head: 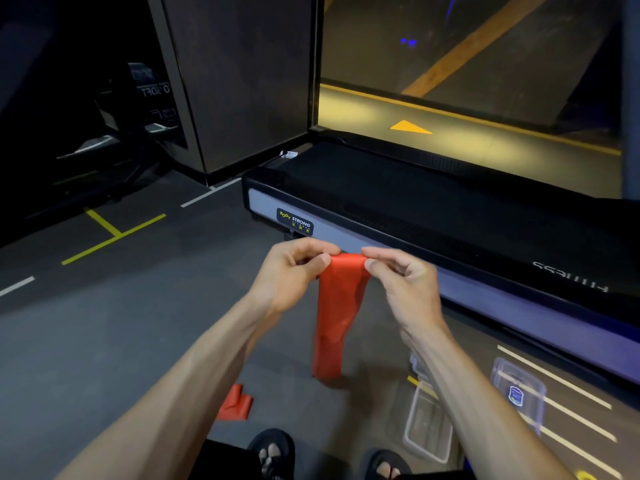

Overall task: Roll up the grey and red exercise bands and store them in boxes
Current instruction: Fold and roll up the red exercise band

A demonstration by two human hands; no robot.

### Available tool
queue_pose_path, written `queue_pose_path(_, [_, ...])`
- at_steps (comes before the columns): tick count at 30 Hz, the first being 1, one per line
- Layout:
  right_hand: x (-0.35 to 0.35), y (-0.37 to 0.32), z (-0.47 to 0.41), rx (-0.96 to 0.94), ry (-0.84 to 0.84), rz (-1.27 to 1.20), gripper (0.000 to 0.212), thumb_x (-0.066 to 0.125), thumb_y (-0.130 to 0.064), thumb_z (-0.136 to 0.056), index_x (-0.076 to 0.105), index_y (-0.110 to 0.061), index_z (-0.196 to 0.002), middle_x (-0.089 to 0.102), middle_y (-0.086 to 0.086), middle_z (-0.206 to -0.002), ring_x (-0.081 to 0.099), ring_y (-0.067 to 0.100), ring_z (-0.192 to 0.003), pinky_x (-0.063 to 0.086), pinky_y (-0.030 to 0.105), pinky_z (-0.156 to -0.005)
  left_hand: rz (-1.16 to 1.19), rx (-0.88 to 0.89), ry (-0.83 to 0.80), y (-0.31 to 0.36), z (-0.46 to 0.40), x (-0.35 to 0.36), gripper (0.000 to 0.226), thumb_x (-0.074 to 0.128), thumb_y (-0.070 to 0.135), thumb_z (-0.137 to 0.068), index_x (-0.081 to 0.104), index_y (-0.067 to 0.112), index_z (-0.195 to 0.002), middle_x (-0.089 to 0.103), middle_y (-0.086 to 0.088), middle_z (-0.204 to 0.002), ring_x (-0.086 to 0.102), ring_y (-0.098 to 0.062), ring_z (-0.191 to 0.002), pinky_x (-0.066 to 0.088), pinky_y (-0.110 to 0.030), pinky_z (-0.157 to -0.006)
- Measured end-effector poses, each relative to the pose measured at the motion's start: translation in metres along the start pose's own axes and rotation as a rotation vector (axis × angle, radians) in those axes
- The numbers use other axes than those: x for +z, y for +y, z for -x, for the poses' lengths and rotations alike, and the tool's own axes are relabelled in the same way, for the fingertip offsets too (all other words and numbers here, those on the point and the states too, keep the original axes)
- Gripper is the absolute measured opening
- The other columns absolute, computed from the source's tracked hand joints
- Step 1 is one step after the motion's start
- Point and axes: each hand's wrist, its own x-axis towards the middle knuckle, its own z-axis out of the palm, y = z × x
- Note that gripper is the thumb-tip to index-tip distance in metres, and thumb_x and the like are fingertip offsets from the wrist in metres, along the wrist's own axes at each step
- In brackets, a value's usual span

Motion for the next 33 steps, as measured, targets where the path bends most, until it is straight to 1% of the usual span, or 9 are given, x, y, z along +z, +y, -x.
queue_pose_path(4, [-0.003, 0.001, 0.001, 0.026, -0.012, -0.028, 0.02, 0.072, 0.003, -0.087, 0.081, -0.013, -0.093, 0.08, -0.004, -0.093, 0.074, 0.008, -0.093, 0.054, 0.016, -0.082, 0.003, -0.053, 0.088, -0.003, 0.0, 0.004, 0.019, 0.067, 0.002, -0.095, 0.078, 0.017, -0.096, 0.077, -0.011, -0.098, 0.068, -0.012, -0.086, 0.055, -0.035, -0.088])
queue_pose_path(8, [-0.008, 0.003, -0.001, 0.045, -0.002, 0.008, 0.019, 0.073, 0.004, -0.086, 0.081, -0.012, -0.093, 0.08, -0.004, -0.092, 0.074, 0.006, -0.091, 0.054, 0.015, -0.082, -0.146, -0.027, -0.002, -0.008, -0.002, 0.005, 0.017, 0.07, 0.006, -0.093, 0.074, 0.021, -0.099, 0.076, 0.004, -0.089, 0.068, -0.003, -0.08, 0.051, -0.023, -0.083])
queue_pose_path(11, [-0.01, 0.004, 0.0, 0.061, -0.004, 0.03, 0.02, 0.072, 0.004, -0.086, 0.081, -0.013, -0.091, 0.08, -0.005, -0.09, 0.073, 0.005, -0.089, 0.055, 0.016, -0.082, -0.305, -0.028, -0.02, -0.011, -0.003, 0.006, 0.02, 0.076, 0.012, -0.09, 0.073, 0.031, -0.095, 0.075, 0.006, -0.088, 0.071, -0.011, -0.083, 0.056, -0.031, -0.088])
queue_pose_path(14, [-0.01, 0.008, -0.001, 0.085, -0.025, 0.058, 0.022, 0.073, 0.003, -0.085, 0.081, -0.017, -0.087, 0.08, -0.004, -0.088, 0.074, 0.009, -0.09, 0.055, 0.02, -0.085, -0.552, 0.024, -0.017, -0.006, 0.002, 0.009, 0.012, 0.07, 0.018, -0.094, 0.072, 0.028, -0.101, 0.07, 0.015, -0.085, 0.066, -0.006, -0.085, 0.049, -0.021, -0.084])
queue_pose_path(19, [-0.015, 0.009, -0.004, 0.055, -0.083, 0.148, 0.019, 0.076, 0.001, -0.084, 0.08, -0.015, -0.092, 0.078, -0.003, -0.083, 0.07, 0.002, -0.082, 0.054, 0.016, -0.079, -0.794, 0.184, 0.018, -0.002, 0.007, 0.013, 0.01, 0.063, 0.024, -0.096, 0.068, 0.033, -0.098, 0.058, 0.009, -0.095, 0.056, -0.017, -0.097, 0.045, -0.033, -0.088])
queue_pose_path(22, [-0.02, 0.011, -0.006, -0.04, -0.127, 0.298, 0.018, 0.084, -0.008, -0.08, 0.079, -0.019, -0.094, 0.077, -0.006, -0.083, 0.07, 0.001, -0.081, 0.053, 0.019, -0.079, -0.782, 0.187, -0.007, -0.005, 0.005, 0.009, 0.007, 0.064, 0.027, -0.097, 0.069, 0.031, -0.1, 0.049, 0.012, -0.103, 0.047, -0.013, -0.106, 0.036, -0.025, -0.093])
queue_pose_path(25, [-0.024, 0.014, -0.007, -0.093, -0.137, 0.479, 0.013, 0.085, -0.022, -0.08, 0.079, -0.028, -0.09, 0.077, -0.01, -0.084, 0.07, 0.002, -0.085, 0.055, 0.028, -0.085, -0.758, 0.219, -0.056, -0.006, 0.002, 0.005, 0.006, 0.067, 0.024, -0.095, 0.071, 0.029, -0.096, 0.055, 0.014, -0.107, 0.051, -0.011, -0.109, 0.038, -0.024, -0.096])
queue_pose_path(30, [-0.027, 0.009, -0.009, -0.033, -0.216, 0.476, 0.006, 0.084, -0.02, -0.082, 0.079, -0.023, -0.082, 0.077, -0.008, -0.082, 0.071, 0.006, -0.081, 0.057, 0.03, -0.083, -0.708, 0.174, -0.124, -0.004, -0.001, -0.004, 0.006, 0.073, 0.025, -0.091, 0.076, 0.031, -0.091, 0.069, 0.013, -0.091, 0.064, -0.001, -0.087, 0.048, -0.022, -0.081])
queue_pose_path(33, [-0.031, 0.007, -0.011, 0.066, -0.29, 0.44, 0.007, 0.084, -0.019, -0.082, 0.079, -0.022, -0.079, 0.077, -0.002, -0.08, 0.071, 0.018, -0.078, 0.055, 0.035, -0.08, -0.549, 0.107, -0.197, -0.009, -0.004, -0.01, 0.007, 0.079, 0.025, -0.087, 0.078, 0.032, -0.09, 0.074, 0.011, -0.082, 0.069, -0.003, -0.078, 0.053, -0.028, -0.082])
